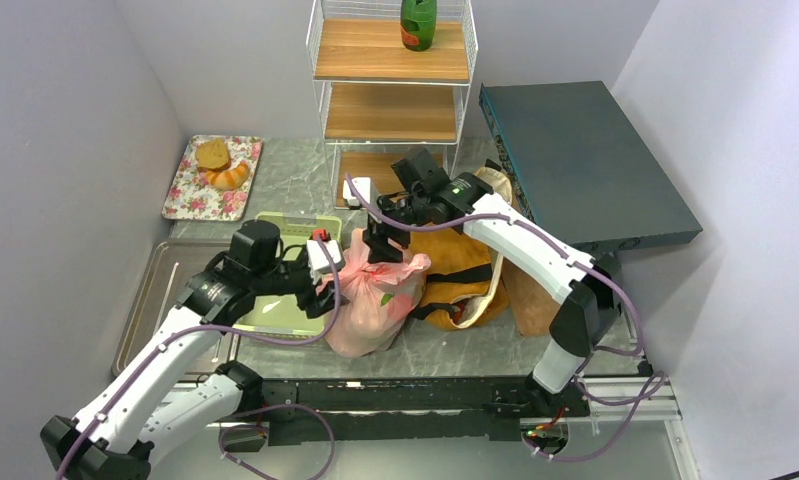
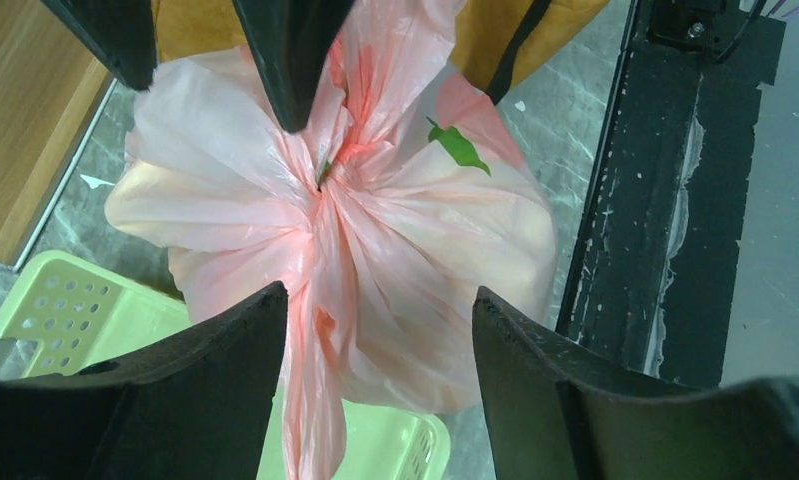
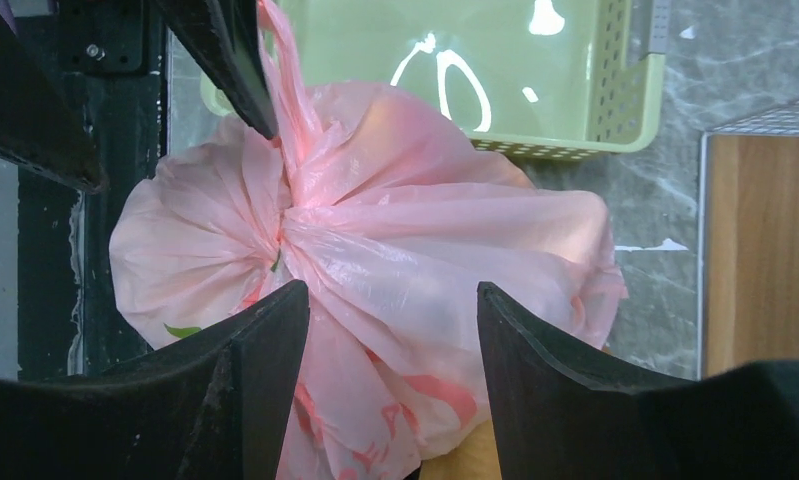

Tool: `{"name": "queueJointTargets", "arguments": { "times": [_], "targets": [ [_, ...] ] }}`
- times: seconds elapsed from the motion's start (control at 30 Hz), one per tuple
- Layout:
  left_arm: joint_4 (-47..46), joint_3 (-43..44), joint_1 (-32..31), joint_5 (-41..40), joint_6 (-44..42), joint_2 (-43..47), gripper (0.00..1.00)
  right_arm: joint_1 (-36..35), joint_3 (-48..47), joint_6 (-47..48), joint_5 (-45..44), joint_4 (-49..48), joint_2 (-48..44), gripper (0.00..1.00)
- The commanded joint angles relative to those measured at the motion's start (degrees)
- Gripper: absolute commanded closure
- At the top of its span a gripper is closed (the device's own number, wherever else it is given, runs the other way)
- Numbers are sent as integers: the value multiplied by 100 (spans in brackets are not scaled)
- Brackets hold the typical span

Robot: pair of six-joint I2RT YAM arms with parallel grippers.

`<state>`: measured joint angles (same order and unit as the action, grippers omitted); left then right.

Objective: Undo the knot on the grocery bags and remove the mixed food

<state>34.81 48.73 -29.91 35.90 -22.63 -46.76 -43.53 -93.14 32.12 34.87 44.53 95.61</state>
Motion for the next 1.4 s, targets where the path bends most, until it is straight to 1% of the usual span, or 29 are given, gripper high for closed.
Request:
{"name": "queueJointTargets", "arguments": {
  "times": [0.0, 0.1, 0.2, 0.23, 0.37, 0.4, 0.43, 0.47, 0.5, 0.53, 0.6, 0.63, 0.67, 0.83, 0.97, 1.0, 1.03, 1.07, 1.13, 1.17, 1.23, 1.37],
  "targets": [
    [-546, -21, -9, -1, 32, -228, 29, 2, -247, 279, 355, 139, 196, 35],
    [-691, -13, -81, -117, 111, -474, 28, -2, -163, 393, 502, 396, 339, 36],
    [-883, -26, -146, -189, 266, -706, 30, -11, -31, 625, 436, 671, 350, 46],
    [-931, -34, -181, -168, 282, -759, 32, -10, 23, 632, 353, 714, 329, 52],
    [-1027, -124, -380, -125, 270, -883, 40, 42, 288, 514, 4, 707, 43, 80],
    [-1054, -150, -436, -138, 250, -905, 45, 70, 400, 482, -69, 653, -81, 88],
    [-1077, -166, -513, -136, 202, -925, 52, 87, 521, 453, -182, 580, -218, 98],
    [-1093, -167, -556, -135, 182, -973, 57, 97, 627, 424, -296, 507, -356, 100],
    [-1116, -148, -593, -129, 187, -1017, 61, 116, 737, 389, -443, 405, -478, 100],
    [-1154, -124, -629, -117, 203, -1064, 67, 163, 838, 343, -582, 308, -609, 100],
    [-1151, -20, -684, -71, 160, -1169, 86, 342, 1000, 98, -730, 97, -823, 100],
    [-1135, 39, -710, -87, 105, -1210, 98, 462, 1030, -33, -779, 1, -860, 100],
    [-1101, 114, -717, -96, 31, -1234, 100, 612, 1024, -125, -769, -35, -897, 100],
    [-727, 776, -701, -278, -673, -1209, 100, 1188, 905, -216, -647, 173, -941, 100],
    [-695, 947, -725, -41, -1206, -1074, 100, 1346, 924, 29, -422, 378, -1069, 100],
    [-632, 942, -776, -4, -1270, -1072, 100, 1331, 821, 72, -282, 447, -1041, 97],
    [-511, 918, -884, -3, -1386, -1075, 100, 1276, 664, 47, -133, 476, -971, 74],
    [-453, 864, -955, -32, -1538, -1068, 100, 1192, 512, -94, -61, 454, -849, 59],
    [-480, 626, -1175, -169, -1752, -963, 100, 970, 209, -405, -117, 375, -605, 39],
    [-527, 503, -1254, -247, -1803, -897, 100, 833, 35, -535, -172, 364, -425, 31],
    [-547, 359, -1360, -333, -1863, -840, 100, 577, -129, -607, -124, 389, -226, 19],
    [-548, 186, -1467, -453, -1949, -829, 100, 154, -180, -477, 25, 480, 29, 9]
  ]
}}
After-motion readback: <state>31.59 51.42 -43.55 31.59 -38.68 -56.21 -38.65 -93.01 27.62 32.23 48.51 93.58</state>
